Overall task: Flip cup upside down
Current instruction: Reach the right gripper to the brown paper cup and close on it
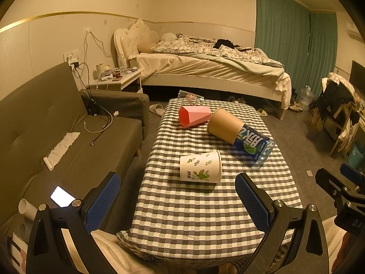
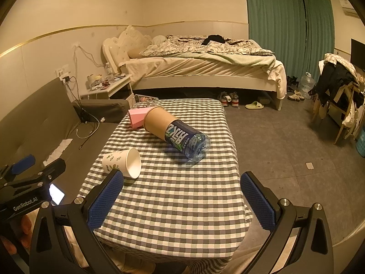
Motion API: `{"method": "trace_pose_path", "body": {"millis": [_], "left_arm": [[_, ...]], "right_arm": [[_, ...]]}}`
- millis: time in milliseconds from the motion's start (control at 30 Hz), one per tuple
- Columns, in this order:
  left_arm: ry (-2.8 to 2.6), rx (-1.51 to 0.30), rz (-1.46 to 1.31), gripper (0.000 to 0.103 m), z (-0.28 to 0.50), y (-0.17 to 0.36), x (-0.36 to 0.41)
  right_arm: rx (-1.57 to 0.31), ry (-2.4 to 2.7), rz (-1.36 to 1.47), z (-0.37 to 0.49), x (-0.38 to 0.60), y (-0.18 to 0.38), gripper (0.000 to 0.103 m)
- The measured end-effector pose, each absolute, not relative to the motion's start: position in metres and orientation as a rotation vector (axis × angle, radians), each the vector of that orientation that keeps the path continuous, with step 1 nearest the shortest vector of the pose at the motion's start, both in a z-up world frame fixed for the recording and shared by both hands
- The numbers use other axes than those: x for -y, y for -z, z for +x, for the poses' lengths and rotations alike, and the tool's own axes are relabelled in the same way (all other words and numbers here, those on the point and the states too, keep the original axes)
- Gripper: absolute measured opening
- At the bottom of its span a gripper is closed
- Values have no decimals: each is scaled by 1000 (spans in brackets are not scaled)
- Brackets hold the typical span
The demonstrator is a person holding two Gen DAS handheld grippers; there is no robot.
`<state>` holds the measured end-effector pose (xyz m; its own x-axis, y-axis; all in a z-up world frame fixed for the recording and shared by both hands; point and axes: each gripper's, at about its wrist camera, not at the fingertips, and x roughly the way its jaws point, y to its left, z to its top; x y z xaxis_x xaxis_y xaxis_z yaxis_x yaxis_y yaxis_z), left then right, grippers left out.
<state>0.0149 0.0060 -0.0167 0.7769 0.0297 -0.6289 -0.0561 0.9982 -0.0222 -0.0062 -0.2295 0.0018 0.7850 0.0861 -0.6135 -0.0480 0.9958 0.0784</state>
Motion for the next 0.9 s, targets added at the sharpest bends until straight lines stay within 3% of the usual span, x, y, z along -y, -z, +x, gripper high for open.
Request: {"method": "trace_pose_path", "body": {"millis": [267, 533, 900], "left_arm": [[-69, -708, -58, 103, 53, 28, -15], [-146, -749, -63, 103, 119, 57, -39], [-172, -864, -67, 103, 161, 106, -64]], "right_arm": [[-697, -129, 22, 24, 224, 2, 103], [-766, -299, -206, 146, 191, 7, 103], [-1039, -445, -420, 307, 136, 102, 103]]}}
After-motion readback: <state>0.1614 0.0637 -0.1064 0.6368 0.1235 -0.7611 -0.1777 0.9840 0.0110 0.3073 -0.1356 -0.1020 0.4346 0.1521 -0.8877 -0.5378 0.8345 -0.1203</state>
